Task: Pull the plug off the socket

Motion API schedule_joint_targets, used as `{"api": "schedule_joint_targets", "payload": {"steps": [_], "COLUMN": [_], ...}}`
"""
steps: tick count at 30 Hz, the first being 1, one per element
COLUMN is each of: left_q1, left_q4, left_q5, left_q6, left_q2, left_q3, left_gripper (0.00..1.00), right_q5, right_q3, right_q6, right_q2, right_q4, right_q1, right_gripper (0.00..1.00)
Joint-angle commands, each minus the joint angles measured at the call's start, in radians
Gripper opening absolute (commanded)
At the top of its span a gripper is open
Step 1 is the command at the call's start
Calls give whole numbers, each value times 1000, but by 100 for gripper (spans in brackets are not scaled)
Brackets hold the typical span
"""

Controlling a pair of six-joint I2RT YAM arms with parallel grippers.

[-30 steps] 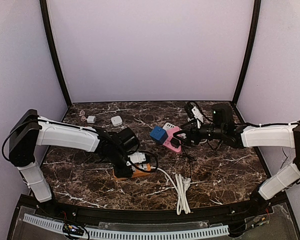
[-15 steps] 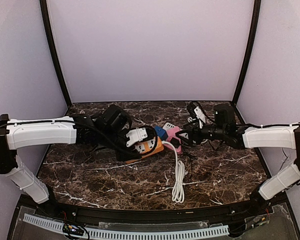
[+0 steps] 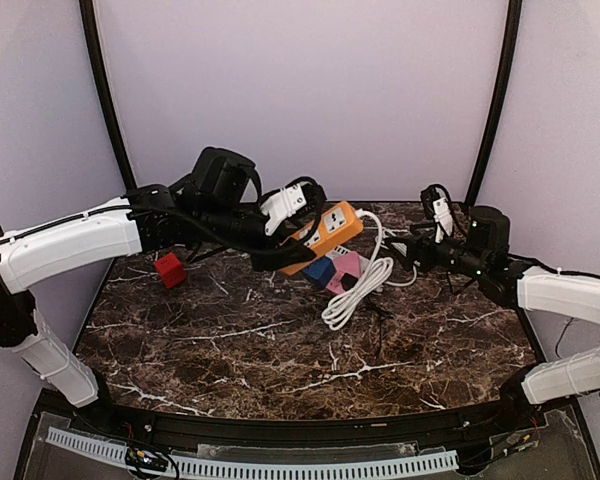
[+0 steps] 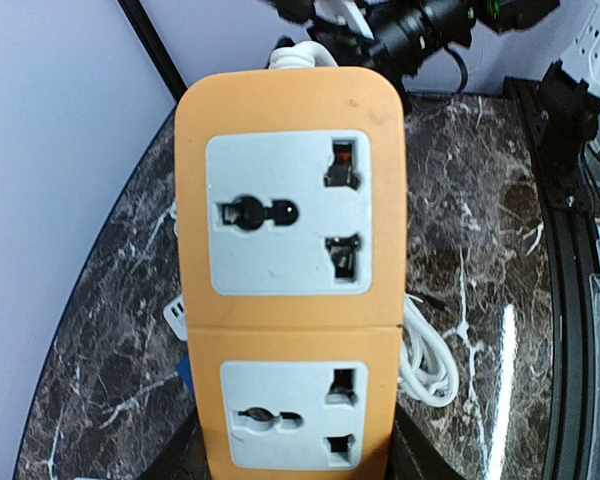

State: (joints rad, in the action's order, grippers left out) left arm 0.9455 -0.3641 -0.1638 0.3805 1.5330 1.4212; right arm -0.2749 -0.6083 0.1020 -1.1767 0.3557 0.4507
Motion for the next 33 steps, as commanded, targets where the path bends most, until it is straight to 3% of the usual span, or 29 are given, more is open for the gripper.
{"api": "schedule_joint_targets", "payload": {"steps": [1,5,11,20,27,33], "left_q1": [-21,-58,-157,-254,-348,-360], "left_q4": [115,118,68,94,82,26], "left_q5": [-100,-53,25,136,-9,-103], "left_q6": [-19,-45,-147,-230,-364,-422], "left_q2": [19,88,271,516,724,809], "left_q3": [131,232,481,724,888,884], "left_gripper": [1,1,1,1,1,1], "right_q5": [62,88,103,100,88,81], "right_q3": [31,36,39,38,36,34], "right_q6": [34,51,56,56,56,54], "right_q2": [22,12,5,3,3,2], "right_q4": [43,44,51,38,35,32], "right_q1": [-22,-27,-33,-35,-36,-36], "right_gripper": [90,98,99,99,99,99]}}
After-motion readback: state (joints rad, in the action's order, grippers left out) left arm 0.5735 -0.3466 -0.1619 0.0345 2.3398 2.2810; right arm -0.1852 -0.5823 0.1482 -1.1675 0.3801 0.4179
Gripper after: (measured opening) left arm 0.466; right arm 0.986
